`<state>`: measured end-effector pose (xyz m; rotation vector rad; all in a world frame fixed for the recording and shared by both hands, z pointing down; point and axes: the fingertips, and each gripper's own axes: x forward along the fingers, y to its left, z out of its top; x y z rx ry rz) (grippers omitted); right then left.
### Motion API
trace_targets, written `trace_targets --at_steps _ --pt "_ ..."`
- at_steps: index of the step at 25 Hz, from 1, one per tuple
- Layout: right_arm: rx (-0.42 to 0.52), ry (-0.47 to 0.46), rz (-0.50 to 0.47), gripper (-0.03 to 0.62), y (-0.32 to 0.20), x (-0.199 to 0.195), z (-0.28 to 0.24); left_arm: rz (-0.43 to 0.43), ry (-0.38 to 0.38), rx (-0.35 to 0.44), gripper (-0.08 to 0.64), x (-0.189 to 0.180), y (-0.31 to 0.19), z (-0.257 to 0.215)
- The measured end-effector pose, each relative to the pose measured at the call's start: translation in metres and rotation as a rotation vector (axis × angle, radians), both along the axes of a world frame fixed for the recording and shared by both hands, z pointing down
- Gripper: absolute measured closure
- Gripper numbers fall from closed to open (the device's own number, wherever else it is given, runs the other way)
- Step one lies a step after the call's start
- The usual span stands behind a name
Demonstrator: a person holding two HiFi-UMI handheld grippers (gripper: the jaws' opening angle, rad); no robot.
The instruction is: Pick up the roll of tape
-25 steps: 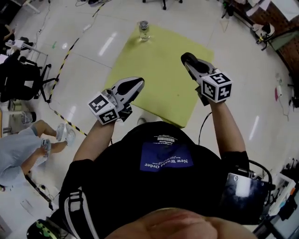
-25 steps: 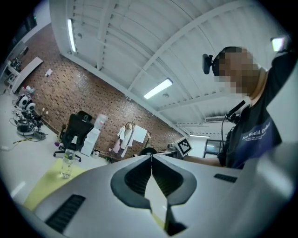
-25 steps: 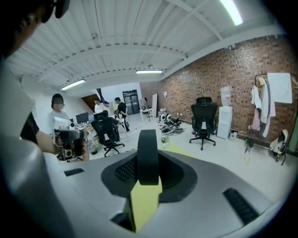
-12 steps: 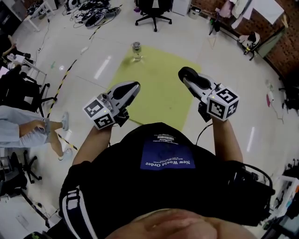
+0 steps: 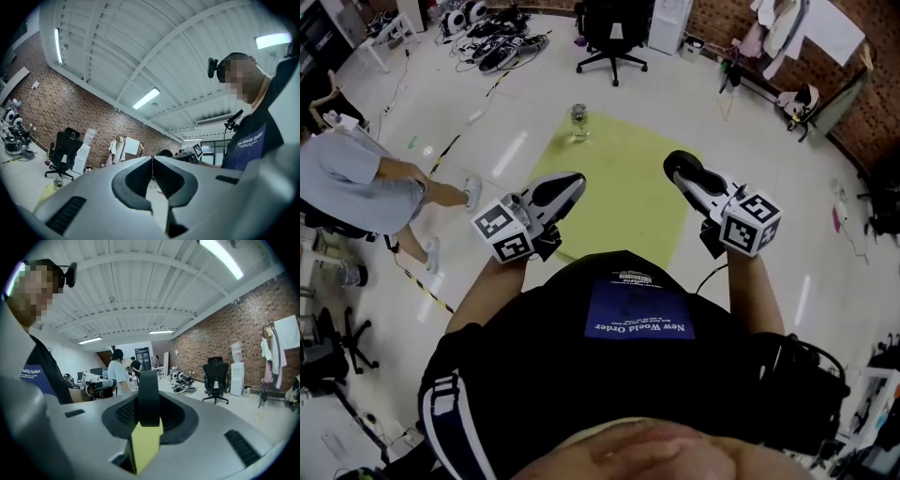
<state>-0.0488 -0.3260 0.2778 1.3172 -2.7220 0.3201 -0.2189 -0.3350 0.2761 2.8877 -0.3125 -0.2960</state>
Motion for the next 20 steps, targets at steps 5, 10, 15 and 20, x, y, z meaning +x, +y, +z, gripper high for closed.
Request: trace_targets --at_steps 5,10,15,20 --pt "0.003 0.009 -0.009 0.518 -0.0020 -0.0030 0.0001 -0.010 -0.009 0.001 0.554 -0.0052 0.0001 -0.0017" --pt "0.018 0.017 -0.020 0.519 0.0020 -0.0048 -0.0034 -0.013 -0.014 0.003 0.554 -0.0075 0.0049 -0.0028" --pt "0.023 0.023 -0.027 0.518 0.0021 -0.0026 -0.0041 -0.015 -0.016 0.002 0.554 -0.0057 0.0059 -0.0029" --pt "0.026 0.031 -0.031 0.520 0.0045 -0.0042 -0.0027 -0.017 -0.016 -0.001 0.554 -0.0076 0.0080 -0.0015"
